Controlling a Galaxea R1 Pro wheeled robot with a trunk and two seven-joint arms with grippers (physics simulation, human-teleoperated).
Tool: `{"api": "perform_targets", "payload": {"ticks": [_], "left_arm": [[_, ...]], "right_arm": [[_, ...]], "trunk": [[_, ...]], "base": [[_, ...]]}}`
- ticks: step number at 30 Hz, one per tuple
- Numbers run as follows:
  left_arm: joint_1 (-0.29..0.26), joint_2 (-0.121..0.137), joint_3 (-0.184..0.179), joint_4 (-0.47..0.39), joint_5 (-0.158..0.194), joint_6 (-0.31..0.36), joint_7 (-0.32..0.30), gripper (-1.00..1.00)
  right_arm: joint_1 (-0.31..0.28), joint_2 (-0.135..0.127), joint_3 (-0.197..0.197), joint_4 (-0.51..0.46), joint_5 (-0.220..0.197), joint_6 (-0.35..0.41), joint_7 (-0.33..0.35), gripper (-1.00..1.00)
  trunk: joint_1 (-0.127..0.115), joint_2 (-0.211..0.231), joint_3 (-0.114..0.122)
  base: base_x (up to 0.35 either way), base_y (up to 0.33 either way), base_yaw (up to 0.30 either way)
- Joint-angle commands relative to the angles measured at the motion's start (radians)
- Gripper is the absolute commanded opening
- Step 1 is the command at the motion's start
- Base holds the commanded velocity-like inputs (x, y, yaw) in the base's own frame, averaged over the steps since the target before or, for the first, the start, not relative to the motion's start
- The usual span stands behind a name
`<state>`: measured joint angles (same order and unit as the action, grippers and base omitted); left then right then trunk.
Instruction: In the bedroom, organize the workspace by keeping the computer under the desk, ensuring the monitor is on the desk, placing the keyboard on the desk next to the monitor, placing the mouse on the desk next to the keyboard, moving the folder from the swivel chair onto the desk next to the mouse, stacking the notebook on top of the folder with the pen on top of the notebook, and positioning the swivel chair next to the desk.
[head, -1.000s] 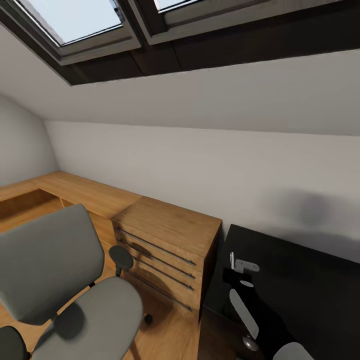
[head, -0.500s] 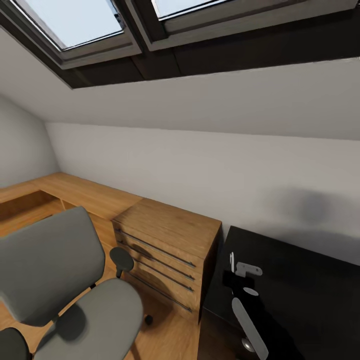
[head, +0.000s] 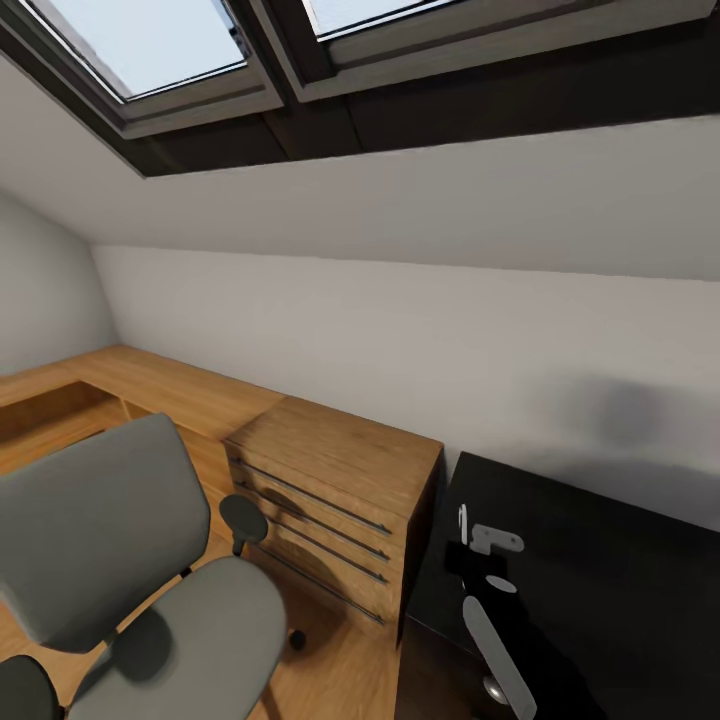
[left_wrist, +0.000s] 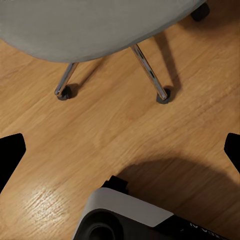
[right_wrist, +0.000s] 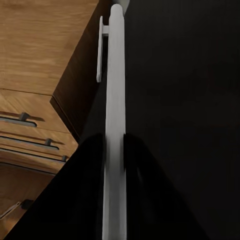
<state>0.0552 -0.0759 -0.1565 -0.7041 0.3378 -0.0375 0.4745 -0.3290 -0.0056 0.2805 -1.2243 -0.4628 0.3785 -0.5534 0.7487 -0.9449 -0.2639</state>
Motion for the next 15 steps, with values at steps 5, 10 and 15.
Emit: {"api": "perform_targets", "payload": {"ticks": [5,10,15], "left_arm": [[0.0,0.001,-0.004,-0.002,0.011,-0.004,0.006,1.0],[0.0,0.001,-0.003,-0.002,0.012,-0.004,0.006,1.0],[0.0,0.001,-0.003,-0.002,0.011,-0.004,0.006,1.0]], "right_arm": [[-0.001,-0.001,0.002,-0.001,-0.007,0.003,-0.007,-1.0],[-0.001,-0.001,0.001,-0.001,-0.007,0.002,-0.007,-1.0],[-0.001,0.0,-0.001,-0.001,-0.006,0.002,-0.007,-1.0]], "trunk": [[0.0,-0.001,0.001],[0.0,-0.001,0.003],[0.0,-0.001,0.004]], "base": [[-0.107,0.0,-0.102],[-0.286,0.0,-0.235],[-0.327,0.0,-0.144]]}}
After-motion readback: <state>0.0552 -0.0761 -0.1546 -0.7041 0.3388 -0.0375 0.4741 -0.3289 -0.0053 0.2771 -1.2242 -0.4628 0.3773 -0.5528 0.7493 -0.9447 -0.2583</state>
